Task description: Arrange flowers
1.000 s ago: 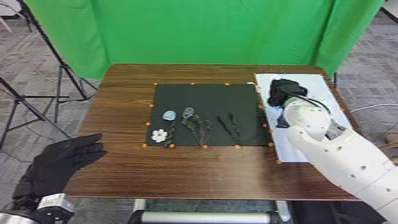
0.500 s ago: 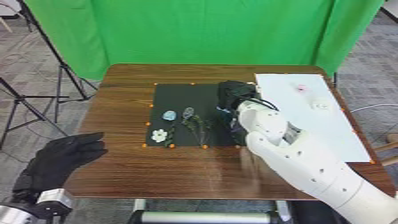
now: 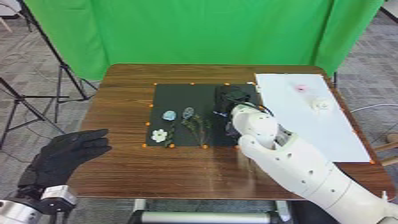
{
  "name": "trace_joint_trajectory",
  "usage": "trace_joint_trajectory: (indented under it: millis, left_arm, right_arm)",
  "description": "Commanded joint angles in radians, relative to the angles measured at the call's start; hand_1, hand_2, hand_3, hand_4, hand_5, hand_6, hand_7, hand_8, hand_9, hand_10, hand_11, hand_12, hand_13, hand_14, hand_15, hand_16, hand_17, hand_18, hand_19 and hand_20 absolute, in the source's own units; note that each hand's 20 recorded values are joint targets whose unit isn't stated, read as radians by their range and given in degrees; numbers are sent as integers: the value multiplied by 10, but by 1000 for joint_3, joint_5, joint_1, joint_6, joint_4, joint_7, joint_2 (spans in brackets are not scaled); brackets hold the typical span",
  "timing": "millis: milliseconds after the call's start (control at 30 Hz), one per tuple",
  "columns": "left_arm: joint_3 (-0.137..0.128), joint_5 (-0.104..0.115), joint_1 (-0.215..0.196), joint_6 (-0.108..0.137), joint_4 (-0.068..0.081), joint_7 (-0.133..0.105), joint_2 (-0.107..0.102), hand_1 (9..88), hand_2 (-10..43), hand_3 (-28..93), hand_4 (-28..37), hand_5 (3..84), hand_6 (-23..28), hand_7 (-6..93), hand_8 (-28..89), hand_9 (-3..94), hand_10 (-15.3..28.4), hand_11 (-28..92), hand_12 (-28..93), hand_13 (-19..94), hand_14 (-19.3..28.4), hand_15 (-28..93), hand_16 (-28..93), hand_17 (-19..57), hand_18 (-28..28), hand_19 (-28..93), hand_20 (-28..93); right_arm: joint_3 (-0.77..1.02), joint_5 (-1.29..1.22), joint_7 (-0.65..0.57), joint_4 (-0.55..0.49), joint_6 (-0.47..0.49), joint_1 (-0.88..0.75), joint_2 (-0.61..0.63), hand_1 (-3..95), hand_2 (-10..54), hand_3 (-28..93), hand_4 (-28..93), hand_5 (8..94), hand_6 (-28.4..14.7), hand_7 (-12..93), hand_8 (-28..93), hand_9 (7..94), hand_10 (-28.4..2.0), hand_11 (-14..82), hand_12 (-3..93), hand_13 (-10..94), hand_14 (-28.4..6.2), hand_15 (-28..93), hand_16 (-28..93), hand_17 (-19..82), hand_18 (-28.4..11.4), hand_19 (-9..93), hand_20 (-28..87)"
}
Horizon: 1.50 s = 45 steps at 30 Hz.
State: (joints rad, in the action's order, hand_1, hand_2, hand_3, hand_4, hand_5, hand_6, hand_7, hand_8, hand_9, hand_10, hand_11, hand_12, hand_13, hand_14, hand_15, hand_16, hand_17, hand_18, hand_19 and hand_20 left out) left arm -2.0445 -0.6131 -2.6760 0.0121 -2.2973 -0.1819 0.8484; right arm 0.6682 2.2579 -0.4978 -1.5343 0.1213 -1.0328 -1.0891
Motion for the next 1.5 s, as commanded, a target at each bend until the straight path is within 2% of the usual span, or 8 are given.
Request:
trace_joint_trajectory:
  millis: [33, 300, 467, 633, 700, 967, 1367, 1500]
  left_arm:
    - [13, 0, 0, -3, 7, 0, 2, 275, 53, 790, -170, 509, 157, 136, -83, 414, 232, 376, 106, 291, 284, 612, -125, -94, 226, 588, 162]
    - [24, -4, 15, -12, 13, 17, 6, 275, 53, 790, -171, 510, 157, 136, -83, 414, 233, 376, 105, 290, 284, 612, -125, -94, 225, 588, 161]
    - [22, -4, 9, -7, 11, 13, 8, 274, 53, 791, -170, 510, 158, 135, -83, 414, 233, 376, 106, 290, 284, 612, -125, -94, 225, 588, 161]
    - [22, -1, -4, 2, 7, -3, 7, 275, 53, 790, -172, 510, 157, 137, -83, 415, 233, 375, 106, 291, 284, 612, -125, -94, 226, 589, 161]
    - [21, -1, 2, 0, 8, 3, 9, 275, 54, 790, -172, 510, 157, 137, -83, 415, 233, 374, 106, 291, 284, 612, -125, -94, 226, 589, 161]
    - [18, -2, -9, 3, 5, -4, 15, 274, 54, 790, -171, 509, 157, 137, -83, 415, 234, 375, 106, 291, 284, 612, -125, -94, 226, 589, 161]
    - [23, -5, -3, 5, 5, 4, 18, 276, 55, 789, -172, 510, 157, 137, -83, 415, 233, 375, 106, 290, 284, 613, -126, -94, 226, 589, 160]
    - [24, -7, -4, 5, 3, 4, 18, 277, 56, 788, -172, 510, 157, 138, -84, 414, 232, 376, 106, 290, 284, 613, -126, -94, 226, 590, 160]
  right_arm:
    - [-21, 18, -6, -2, -15, 1, -16, 538, -95, 762, -283, 796, 2, 283, 26, 880, -59, 226, 383, 774, -51, 736, 233, 301, -196, 849, 99]
    - [-39, 36, -13, -7, -41, 13, -45, 537, -95, 762, -283, 793, 1, 284, 25, 878, -62, 225, 379, 773, -51, 732, 231, 299, -196, 848, 99]
    - [-47, 40, -22, -12, -50, 13, -58, 536, -95, 761, -283, 792, 1, 284, 24, 878, -62, 226, 377, 774, -53, 731, 230, 299, -197, 848, 98]
    - [-28, 49, -23, -18, 1, -11, -87, 536, -95, 762, -283, 794, -1, 281, 24, 875, -63, 226, 379, 774, -53, 730, 229, 298, -198, 848, 98]
    - [-27, 47, -22, -20, 3, -20, -90, 536, -95, 761, -283, 792, -2, 279, 23, 873, -64, 222, 379, 772, -53, 729, 229, 295, -198, 848, 97]
    - [-18, 15, -24, -56, 56, -40, -85, 496, -95, 758, -283, 755, -9, 279, 11, 842, -74, 231, 367, 748, -65, 729, 230, 273, -199, 841, 96]
    - [-21, 19, -28, -83, 125, -28, -90, 388, -95, 803, -283, 720, -30, 225, -17, 752, -133, 365, 229, 695, -92, 746, 221, 232, -217, 825, 114]
    - [-42, 54, -32, -69, 90, -8, -73, 371, -91, 821, -283, 703, -32, 222, -84, 733, -143, 375, 211, 678, -101, 753, 218, 222, -223, 821, 123]
